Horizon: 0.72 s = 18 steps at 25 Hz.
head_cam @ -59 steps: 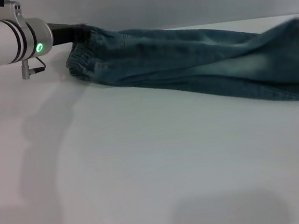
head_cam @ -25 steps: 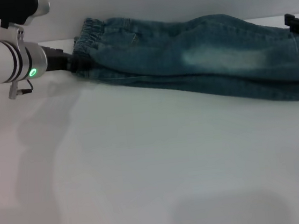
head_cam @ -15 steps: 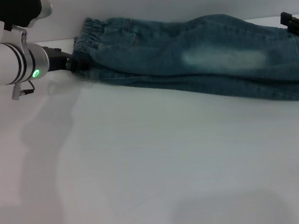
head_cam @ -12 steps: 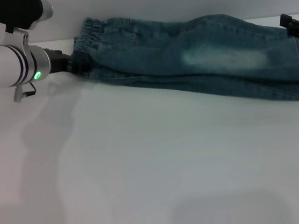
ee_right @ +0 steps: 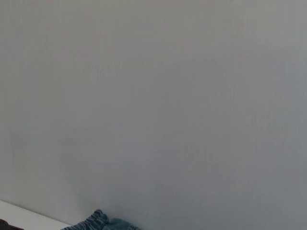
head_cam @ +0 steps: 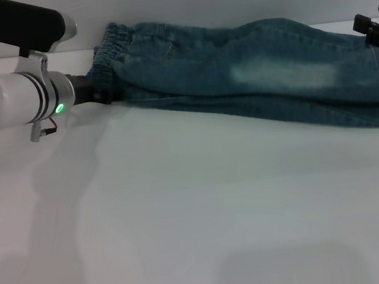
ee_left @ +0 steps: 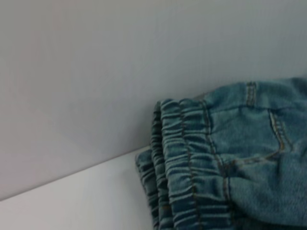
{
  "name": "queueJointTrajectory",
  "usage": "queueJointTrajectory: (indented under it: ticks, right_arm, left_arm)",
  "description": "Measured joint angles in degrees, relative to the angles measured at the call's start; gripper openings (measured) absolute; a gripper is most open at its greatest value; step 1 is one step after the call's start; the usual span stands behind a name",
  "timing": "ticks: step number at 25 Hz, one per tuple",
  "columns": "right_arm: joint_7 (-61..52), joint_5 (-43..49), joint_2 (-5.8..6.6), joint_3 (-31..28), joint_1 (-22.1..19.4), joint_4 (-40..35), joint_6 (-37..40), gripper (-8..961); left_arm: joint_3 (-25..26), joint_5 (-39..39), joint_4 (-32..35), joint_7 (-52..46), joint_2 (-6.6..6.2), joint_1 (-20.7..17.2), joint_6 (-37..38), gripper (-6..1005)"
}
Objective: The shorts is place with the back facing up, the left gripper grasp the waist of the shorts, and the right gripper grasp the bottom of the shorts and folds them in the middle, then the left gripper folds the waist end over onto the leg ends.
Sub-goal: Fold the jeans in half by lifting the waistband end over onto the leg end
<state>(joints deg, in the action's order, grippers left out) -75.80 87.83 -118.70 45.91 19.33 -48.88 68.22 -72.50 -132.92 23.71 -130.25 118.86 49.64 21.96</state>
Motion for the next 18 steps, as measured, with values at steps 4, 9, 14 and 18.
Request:
queueJointTrajectory:
  ticks: [4, 9, 14, 18]
  right_arm:
    - [0.02, -0.01, 0.03, -0.02, -0.06, -0.05, 0.09, 634]
    - [0.04, -0.12, 0.05, -0.87, -0.47, -0.07, 1.46, 633]
    - [0.05, -0.15, 0.02, -2.52, -1.06, -0.07, 3.75, 633]
    - [0.04, -0.17, 0.0, -2.62, -1.43, -0.05, 4.32, 633]
  left_arm:
    - [-1.16, 1.64, 0.31, 0.41, -0.13, 0.15, -0.63, 843]
    - [-1.51, 1.72, 0.35, 0.39, 0.07, 0.64, -1.14, 842]
    - [-2.11, 1.8, 0.14, 0.1, 0.16, 1.01, -1.98, 842]
    - [-2.57, 1.87, -0.03, 0.08, 0.19, 1.01, -2.79, 842]
